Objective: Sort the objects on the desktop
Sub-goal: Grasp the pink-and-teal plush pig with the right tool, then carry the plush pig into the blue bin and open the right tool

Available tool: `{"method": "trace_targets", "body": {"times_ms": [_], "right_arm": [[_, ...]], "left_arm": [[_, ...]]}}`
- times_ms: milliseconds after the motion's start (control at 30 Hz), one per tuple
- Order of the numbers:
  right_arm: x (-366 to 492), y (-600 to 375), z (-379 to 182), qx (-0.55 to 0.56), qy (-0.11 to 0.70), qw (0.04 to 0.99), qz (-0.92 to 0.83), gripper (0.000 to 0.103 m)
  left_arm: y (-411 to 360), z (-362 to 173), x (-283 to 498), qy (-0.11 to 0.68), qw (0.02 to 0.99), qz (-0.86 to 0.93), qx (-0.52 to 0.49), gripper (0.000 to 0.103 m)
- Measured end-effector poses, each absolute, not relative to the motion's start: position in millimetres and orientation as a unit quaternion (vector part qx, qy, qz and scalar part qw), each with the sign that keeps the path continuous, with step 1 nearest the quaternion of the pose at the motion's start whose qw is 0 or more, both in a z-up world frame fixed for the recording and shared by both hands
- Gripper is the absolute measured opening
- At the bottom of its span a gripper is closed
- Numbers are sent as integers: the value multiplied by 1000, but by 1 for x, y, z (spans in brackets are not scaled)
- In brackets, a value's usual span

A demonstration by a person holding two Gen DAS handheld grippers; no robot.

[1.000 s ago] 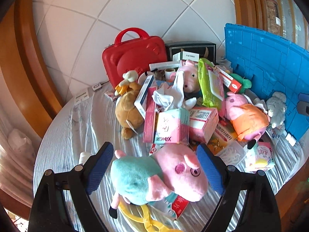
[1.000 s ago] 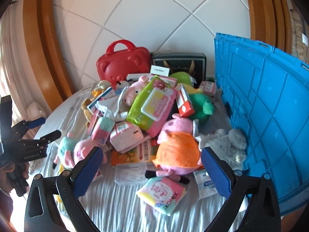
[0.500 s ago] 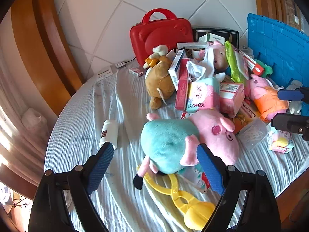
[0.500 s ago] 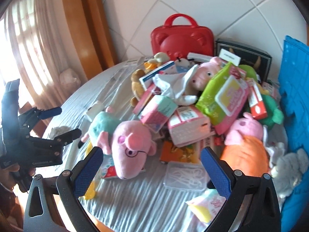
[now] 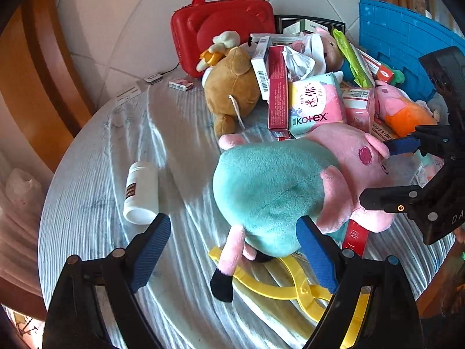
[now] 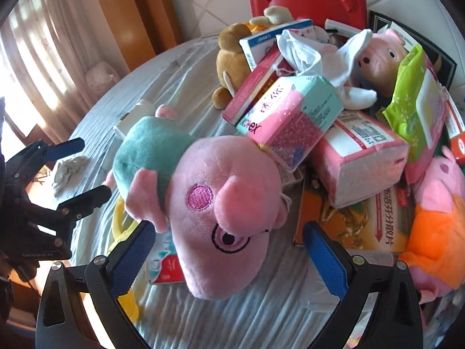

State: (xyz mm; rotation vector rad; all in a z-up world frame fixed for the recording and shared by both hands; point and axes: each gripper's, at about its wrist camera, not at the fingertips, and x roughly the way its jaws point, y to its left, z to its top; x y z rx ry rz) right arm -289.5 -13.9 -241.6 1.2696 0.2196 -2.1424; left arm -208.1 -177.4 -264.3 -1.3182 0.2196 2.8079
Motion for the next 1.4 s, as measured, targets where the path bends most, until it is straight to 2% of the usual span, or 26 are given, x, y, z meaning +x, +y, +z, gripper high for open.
{"method": "trace_targets", "body": {"times_ms": [267, 300, 333, 367, 433, 500, 633, 900, 1133, 1400], "right_arm": [[-306, -27, -264, 504, 76, 304, -805, 102], [-307, -28, -265, 505, 69, 309, -803, 95], [-308, -29, -265, 508, 61, 318, -798, 80], [-308, -31, -265, 510, 60, 318, -797, 78], [-307, -33, -263, 508, 74, 313, -799, 68], [-308, -30, -258, 507, 68, 312, -801, 65], [-306, -25, -249, 497, 74, 304, -810, 65], [-286, -11, -203, 445, 74, 299, -841, 64], [-267, 30, -127, 366, 58, 273, -888, 64], [-234, 110, -31, 263, 39, 180, -947, 64]], "left_arm": [[-183, -289, -239, 12, 144, 880, -452, 89], [-181, -291, -243, 2, 166, 874, -456, 88], [-179, -293, -245, 3, 168, 875, -455, 88], [-178, -293, -247, 6, 168, 876, -451, 84], [-181, -291, -249, -3, 173, 879, -445, 78], [-184, -287, -248, -15, 184, 879, -440, 74], [-174, -277, -247, 10, 191, 882, -431, 69], [-164, -220, -240, 26, 201, 900, -386, 69], [-127, -141, -241, 77, 221, 918, -321, 69], [-37, -47, -235, 140, 291, 922, -215, 69]]}}
